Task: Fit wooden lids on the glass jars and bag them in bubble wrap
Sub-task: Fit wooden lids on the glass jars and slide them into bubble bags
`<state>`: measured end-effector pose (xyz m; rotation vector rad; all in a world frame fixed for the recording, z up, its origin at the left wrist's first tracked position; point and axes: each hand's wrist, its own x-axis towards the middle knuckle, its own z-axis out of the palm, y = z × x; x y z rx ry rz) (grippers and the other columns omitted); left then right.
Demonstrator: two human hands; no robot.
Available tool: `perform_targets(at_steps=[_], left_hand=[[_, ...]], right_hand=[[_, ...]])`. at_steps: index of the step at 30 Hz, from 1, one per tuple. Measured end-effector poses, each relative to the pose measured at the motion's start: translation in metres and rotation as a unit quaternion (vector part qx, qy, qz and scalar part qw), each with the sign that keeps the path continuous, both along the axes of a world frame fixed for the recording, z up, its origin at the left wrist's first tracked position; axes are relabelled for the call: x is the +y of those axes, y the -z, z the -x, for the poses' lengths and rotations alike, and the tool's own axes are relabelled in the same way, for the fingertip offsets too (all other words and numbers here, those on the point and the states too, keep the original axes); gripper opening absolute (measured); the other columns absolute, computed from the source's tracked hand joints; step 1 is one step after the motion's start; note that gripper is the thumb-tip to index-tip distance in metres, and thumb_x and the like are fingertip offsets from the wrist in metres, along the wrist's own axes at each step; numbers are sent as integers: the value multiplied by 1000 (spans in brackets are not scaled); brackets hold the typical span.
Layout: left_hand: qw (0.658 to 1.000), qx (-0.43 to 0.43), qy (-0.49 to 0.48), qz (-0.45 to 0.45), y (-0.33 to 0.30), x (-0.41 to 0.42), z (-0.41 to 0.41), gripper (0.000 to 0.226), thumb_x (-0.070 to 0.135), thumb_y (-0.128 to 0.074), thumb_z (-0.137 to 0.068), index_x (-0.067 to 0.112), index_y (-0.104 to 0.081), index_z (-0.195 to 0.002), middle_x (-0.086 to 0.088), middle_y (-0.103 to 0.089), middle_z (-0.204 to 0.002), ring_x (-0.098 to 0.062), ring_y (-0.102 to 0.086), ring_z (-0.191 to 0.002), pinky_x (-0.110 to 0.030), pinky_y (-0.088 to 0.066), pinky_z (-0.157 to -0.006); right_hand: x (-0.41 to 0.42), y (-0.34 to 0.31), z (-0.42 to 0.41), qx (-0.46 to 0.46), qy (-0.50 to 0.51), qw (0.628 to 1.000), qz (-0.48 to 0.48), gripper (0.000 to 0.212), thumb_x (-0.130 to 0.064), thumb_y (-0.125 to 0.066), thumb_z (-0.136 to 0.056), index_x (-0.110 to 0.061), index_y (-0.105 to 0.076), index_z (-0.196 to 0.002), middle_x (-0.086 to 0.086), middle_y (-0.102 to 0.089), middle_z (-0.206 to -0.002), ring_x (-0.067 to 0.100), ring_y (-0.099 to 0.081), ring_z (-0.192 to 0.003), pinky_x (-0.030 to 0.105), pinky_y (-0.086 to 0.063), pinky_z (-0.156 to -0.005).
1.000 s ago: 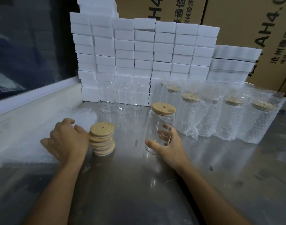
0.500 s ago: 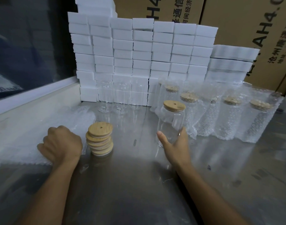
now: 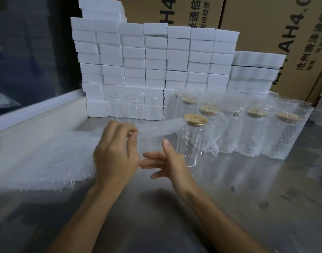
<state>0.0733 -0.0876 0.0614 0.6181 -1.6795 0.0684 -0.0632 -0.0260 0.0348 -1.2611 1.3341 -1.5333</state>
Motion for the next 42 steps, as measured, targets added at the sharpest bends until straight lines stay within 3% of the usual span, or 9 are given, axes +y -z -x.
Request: perform_targets(at_steps=[4,7,11,21,29,33,36,40,42], left_hand=[[985,-145,87,-34,4,1,2,8,2,-61,-86,9,-63,-81,1,-55,-85,-19,-53,-80,-37,-45,-62],[967,-214,107,-85,4,-2,-2,16,-4,-69,-81,10,-63,-77,3,-55,-84,-21,-52,-82,-44,-46,-66],[956,-270,87,-71,1,-1,-1,23,-6,-74,-73,13,-62,-74,4,-58,-85,-21,-52,-82,-37,-39,-71],[985,-127,-110,24,2,-11,-12,15,0,-67,-85,14,-70,-86,-5,-63,-97,-28,-58,-94,-40,-27,-85],[963,-173,-181,-99,14,-11,-8,23,-4,-75,-76,15,-71,-88,-6,-61,-104,-29,-54,-96,-45,-26,-86],[980,-161,-52,-102,19,2,13,25,22,-61,-91,11,-69,-112,-6,-64,-114,-30,-59,-101,-48,-42,-88],[969,-118,112,-185,24,12,27,40,41,-53,-95,14,-64,-122,3,-62,-117,-16,-58,-107,-35,-47,-90],[943,-4,182,-278,29,16,35,20,41,-68,-86,35,-65,-104,18,-65,-98,-2,-64,-88,-20,-52,-69],[942,28,169,-290,30,14,34,13,26,-73,-84,35,-65,-89,16,-68,-85,-1,-66,-78,-16,-52,-63]], right_hand=[[-5,4,0,-95,16,995,-28,73,-76,-67,-69,-17,-69,-112,-3,-78,-104,16,-74,-100,31,-57,-75],[-3,1,15,-148,122,981,1,37,-47,-75,-86,-10,-69,-88,-1,-76,-79,18,-76,-78,30,-59,-66],[1,-3,23,-140,166,976,4,18,-23,-72,-92,-7,-72,-84,6,-75,-78,13,-68,-65,24,-57,-61],[2,-9,14,-148,208,966,40,16,-19,-62,-99,-13,-66,-85,-7,-73,-71,20,-76,-67,18,-51,-52],[1,-3,12,-88,252,958,101,22,-22,-58,-102,-14,-68,-85,-11,-70,-67,13,-69,-55,19,-48,-52],[-3,5,11,-65,288,949,113,13,-19,-55,-103,-23,-65,-96,-11,-73,-78,17,-71,-56,23,-48,-49],[-2,11,11,28,273,954,121,10,-15,-58,-100,-21,-66,-104,-13,-74,-90,16,-72,-61,22,-51,-52],[0,21,8,236,221,940,110,17,-17,-58,-98,-20,-68,-111,-3,-75,-89,16,-71,-73,47,-58,-69],[0,22,3,272,190,937,114,21,-19,-57,-97,-23,-70,-114,-9,-74,-90,11,-71,-78,39,-58,-72]])
